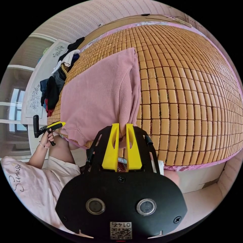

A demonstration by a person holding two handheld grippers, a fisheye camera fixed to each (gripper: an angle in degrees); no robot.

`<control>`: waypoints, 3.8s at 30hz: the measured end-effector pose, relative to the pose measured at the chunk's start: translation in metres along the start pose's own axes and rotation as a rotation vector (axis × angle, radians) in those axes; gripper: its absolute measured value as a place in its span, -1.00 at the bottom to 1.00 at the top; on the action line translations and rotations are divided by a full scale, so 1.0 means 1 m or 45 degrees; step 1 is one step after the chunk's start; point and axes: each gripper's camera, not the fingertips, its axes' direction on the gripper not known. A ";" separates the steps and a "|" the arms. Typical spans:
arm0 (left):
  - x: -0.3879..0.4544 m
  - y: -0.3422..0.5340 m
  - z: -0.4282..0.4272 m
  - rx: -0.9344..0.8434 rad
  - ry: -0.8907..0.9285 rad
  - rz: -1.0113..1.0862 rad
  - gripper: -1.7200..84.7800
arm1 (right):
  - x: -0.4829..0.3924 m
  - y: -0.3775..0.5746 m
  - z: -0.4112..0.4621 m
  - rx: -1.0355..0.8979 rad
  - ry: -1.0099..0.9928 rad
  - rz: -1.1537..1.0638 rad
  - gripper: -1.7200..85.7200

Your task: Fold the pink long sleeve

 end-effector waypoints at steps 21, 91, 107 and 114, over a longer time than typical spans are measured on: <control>0.245 0.013 0.015 0.034 -0.092 0.737 -0.98 | -0.361 -0.159 0.117 -0.141 0.677 -0.987 -0.97; 0.358 0.122 -0.027 0.347 -0.114 1.118 -0.83 | 0.067 0.097 -0.031 0.191 -0.468 0.097 -0.86; 0.269 0.165 -0.107 0.436 0.199 1.003 -0.86 | 0.220 0.108 0.038 0.539 -1.199 0.631 -0.80; 0.303 0.141 -0.106 0.489 0.604 1.065 -0.86 | 0.245 0.156 -0.076 0.751 -1.054 0.453 -0.82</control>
